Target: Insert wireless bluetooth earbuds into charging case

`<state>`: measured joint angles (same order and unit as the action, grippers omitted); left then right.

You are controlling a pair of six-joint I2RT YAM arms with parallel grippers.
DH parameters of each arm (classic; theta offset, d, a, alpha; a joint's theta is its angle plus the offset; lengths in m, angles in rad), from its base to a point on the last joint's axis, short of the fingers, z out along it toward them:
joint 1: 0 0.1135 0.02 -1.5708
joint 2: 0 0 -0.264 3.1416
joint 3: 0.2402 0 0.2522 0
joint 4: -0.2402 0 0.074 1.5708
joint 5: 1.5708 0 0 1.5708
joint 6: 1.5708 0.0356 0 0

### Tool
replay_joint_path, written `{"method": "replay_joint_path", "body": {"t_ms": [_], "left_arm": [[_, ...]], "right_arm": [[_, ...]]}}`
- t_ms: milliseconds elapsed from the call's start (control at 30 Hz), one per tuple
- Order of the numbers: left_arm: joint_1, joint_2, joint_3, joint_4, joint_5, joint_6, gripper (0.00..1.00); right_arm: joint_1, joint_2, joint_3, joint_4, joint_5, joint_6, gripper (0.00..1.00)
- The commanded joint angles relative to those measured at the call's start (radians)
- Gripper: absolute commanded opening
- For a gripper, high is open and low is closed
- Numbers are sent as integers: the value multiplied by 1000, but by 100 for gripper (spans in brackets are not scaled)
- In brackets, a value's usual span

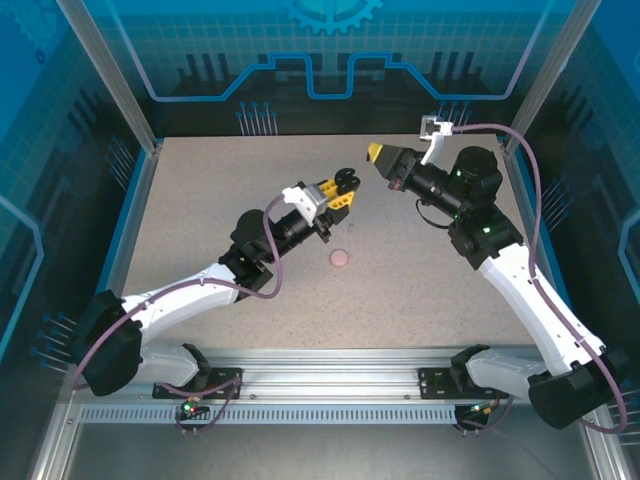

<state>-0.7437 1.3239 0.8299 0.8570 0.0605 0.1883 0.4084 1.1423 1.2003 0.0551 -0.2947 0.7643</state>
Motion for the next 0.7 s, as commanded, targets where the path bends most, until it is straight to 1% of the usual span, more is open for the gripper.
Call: {"method": "replay_joint_path", "body": {"t_ms": [0, 333, 667], "left_arm": [[-9, 9, 37, 18, 17, -11, 0], [-9, 6, 37, 18, 17, -7, 0], [-9, 1, 44, 4, 21, 23, 0]], "right_arm": [[26, -34, -14, 78, -24, 10, 10], [90, -50, -52, 62, -14, 5, 10], [107, -68, -95, 47, -3, 13, 9]]}}
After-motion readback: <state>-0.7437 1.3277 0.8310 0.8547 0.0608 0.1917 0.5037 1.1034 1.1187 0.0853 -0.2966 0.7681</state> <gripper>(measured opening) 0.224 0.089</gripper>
